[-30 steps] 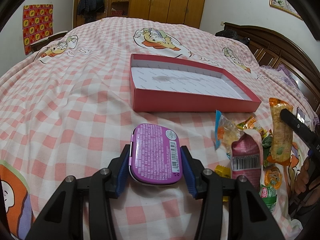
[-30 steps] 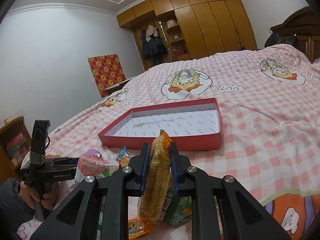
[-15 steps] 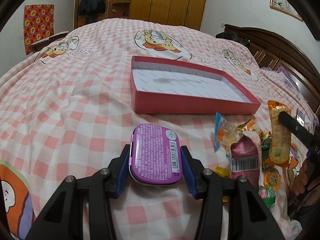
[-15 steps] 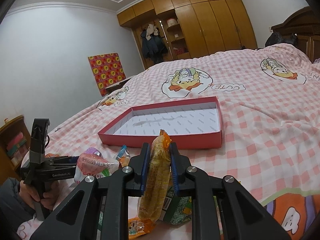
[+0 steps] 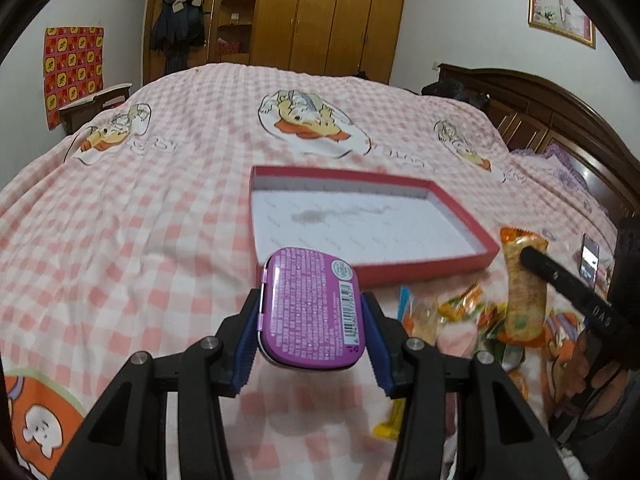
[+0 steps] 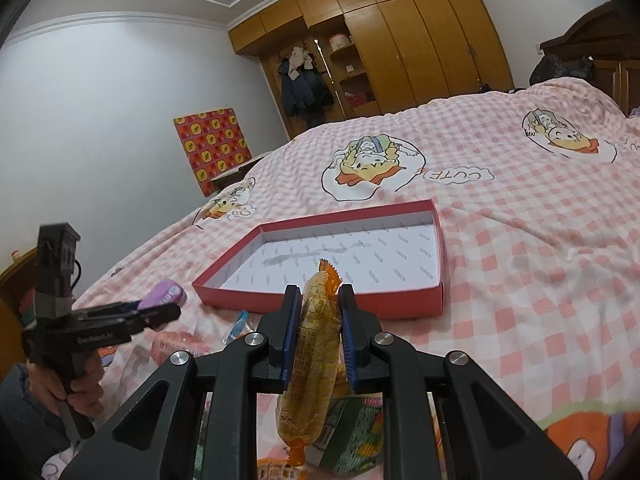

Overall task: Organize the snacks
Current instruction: 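Lift the yellow biscuit bar with the right gripper while the left gripper carries the purple tin, then lower the purple tin into the box with the left gripper while the right gripper drops the biscuit bar in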

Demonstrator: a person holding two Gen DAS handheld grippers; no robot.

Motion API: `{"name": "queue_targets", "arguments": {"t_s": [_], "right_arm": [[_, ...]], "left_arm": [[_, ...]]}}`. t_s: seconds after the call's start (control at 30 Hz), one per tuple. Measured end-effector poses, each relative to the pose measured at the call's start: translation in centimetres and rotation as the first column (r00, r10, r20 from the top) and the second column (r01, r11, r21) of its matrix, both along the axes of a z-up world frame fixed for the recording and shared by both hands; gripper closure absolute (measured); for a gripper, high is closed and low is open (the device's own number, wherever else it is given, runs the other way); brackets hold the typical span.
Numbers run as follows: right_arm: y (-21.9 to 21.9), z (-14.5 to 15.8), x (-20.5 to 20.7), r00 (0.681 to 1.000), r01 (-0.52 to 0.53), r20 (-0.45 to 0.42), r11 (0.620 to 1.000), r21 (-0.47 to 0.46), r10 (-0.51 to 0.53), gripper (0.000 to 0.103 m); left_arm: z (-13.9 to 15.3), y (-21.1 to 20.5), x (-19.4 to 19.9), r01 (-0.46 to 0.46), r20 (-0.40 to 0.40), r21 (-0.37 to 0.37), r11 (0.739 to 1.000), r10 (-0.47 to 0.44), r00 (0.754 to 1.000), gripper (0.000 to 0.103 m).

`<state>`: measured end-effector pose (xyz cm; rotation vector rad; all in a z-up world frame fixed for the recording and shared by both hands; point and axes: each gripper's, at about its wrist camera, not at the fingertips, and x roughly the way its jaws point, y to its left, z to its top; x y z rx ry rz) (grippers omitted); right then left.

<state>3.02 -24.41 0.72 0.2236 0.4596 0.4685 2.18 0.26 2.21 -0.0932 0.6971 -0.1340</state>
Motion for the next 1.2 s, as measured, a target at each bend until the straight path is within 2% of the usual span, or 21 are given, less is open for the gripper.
{"name": "queue_targets", "arguments": {"t_s": [0.2,0.33,0.43,0.87,1.07,1.2], "right_arm": [[0.2,0.8,1.7,1.0,-0.005,0.005,1.0,-0.011,0.005,0.083],[0.2,1.1,2.7,1.0,-0.012,0.004,1.0,-0.009,0.012,0.083],[0.2,1.1,3.6,1.0,-0.014,-0.006,1.0,-0.015,0.014,0.083],[1.7,1.9,7.2,0.999,-0.032,-0.007,0.999,-0.031,0.032,0.085],[1.6,2.4,9.7,1.0,-0.02,-0.007,1.0,0.005,0.02,0.086],[1.1,1.6,11.2,0.999,-0.017,-0.035,0.999,0.033,0.018,0.086]], "left_arm": [[1.0,-1.1,2.2,0.014,0.022,0.05,0.999,-0.015,1.0,0.053],[1.3,-1.6,4.0,0.024,0.023,0.048,0.999,-0.025,0.999,0.053],[1.4,-2.2,5.1,0.03,0.032,0.086,0.996,-0.033,0.999,0.053],[0.3,-2.5,8.5,0.024,0.025,0.089,0.996,-0.027,0.999,0.053],[-0.5,-2.5,10.0,0.014,0.019,0.078,0.997,-0.015,1.0,0.053],[-1.3,-2.5,10.9,0.01,0.012,0.056,0.998,-0.011,1.0,0.053]]}}
